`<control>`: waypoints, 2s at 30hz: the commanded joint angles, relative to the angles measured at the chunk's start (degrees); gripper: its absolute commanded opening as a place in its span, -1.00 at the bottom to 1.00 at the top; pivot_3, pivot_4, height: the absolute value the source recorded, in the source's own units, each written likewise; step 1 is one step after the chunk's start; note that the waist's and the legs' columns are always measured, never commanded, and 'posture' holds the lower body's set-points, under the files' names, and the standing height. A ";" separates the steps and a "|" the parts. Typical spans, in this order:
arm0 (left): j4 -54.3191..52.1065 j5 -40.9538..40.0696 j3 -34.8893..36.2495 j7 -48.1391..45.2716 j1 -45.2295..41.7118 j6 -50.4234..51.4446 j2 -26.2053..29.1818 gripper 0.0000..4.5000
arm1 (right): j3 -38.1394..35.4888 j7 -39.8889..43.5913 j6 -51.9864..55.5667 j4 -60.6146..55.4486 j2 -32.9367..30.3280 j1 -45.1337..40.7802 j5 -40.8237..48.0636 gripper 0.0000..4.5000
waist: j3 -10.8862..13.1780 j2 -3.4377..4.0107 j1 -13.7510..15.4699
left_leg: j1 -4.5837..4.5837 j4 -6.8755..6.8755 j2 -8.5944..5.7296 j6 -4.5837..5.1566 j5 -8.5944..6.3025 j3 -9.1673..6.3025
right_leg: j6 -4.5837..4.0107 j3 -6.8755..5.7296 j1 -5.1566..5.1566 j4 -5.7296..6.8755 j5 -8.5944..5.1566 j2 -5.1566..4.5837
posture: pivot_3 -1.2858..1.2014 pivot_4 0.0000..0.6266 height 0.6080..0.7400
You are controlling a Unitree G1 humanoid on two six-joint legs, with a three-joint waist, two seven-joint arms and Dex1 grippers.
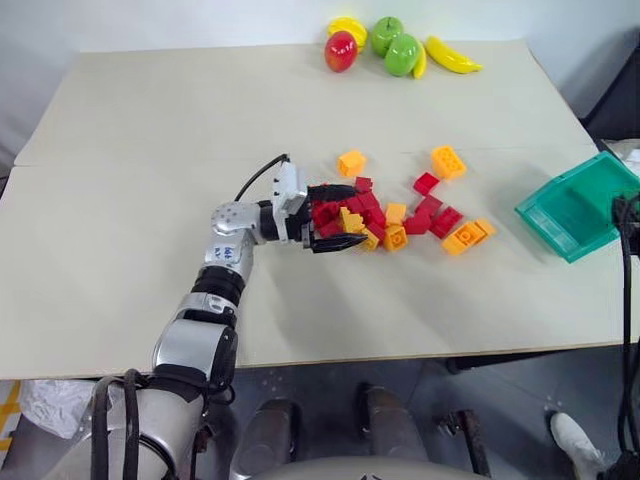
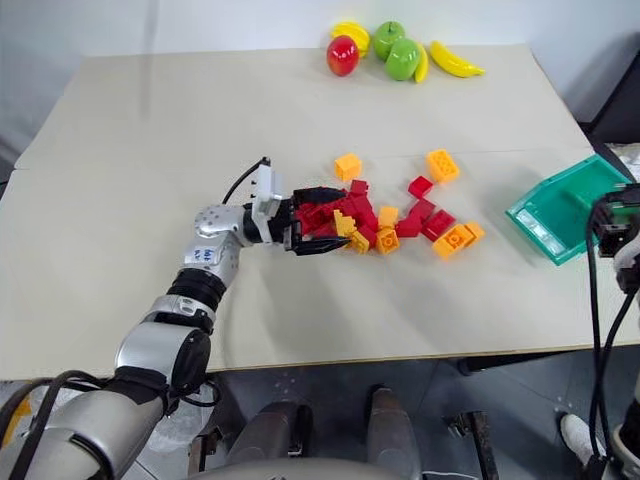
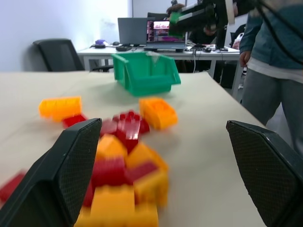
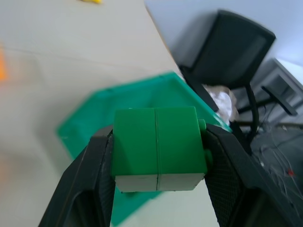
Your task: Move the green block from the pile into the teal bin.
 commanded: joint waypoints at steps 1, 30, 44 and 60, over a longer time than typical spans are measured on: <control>1.86 1.07 -0.10 2.47 -2.26 0.26 0.37 1.00 | 1.23 0.99 -8.12 10.40 -3.12 -2.68 -2.70 -0.05 | -0.02 0.05 -0.21 | 0.03 0.00 0.00 0.00 0.00 0.03 | 0.00 0.01 0.02 0.00 0.00 0.00 | 0.03 -0.52 1.00; 0.10 1.05 -0.11 0.47 0.91 -0.40 2.05 1.00 | -24.81 13.16 4.07 -11.16 -1.47 26.85 3.25 0.99 | -0.03 0.08 1.91 | -0.14 0.00 -0.06 0.10 -0.08 -0.02 | 0.22 0.03 0.07 -0.36 0.13 -0.02 | 0.03 -0.52 1.00; -4.57 -0.48 -1.27 -4.39 2.43 -0.04 -0.32 1.00 | -19.06 1.23 3.71 -2.19 8.39 17.75 2.38 0.99 | -0.05 0.13 0.58 | 0.20 0.03 0.07 0.15 -0.08 -0.05 | 0.25 0.06 0.52 -0.57 0.30 -0.03 | 0.03 -0.52 1.00; -11.21 -1.05 -2.15 -2.35 6.72 2.80 -1.15 1.00 | -10.75 -5.52 -0.50 9.52 11.82 11.60 1.34 0.92 | -0.08 0.17 0.56 | 0.17 0.03 0.03 0.16 -0.08 -0.06 | 0.27 0.06 0.51 -0.58 0.32 -0.04 | 0.03 -0.52 1.00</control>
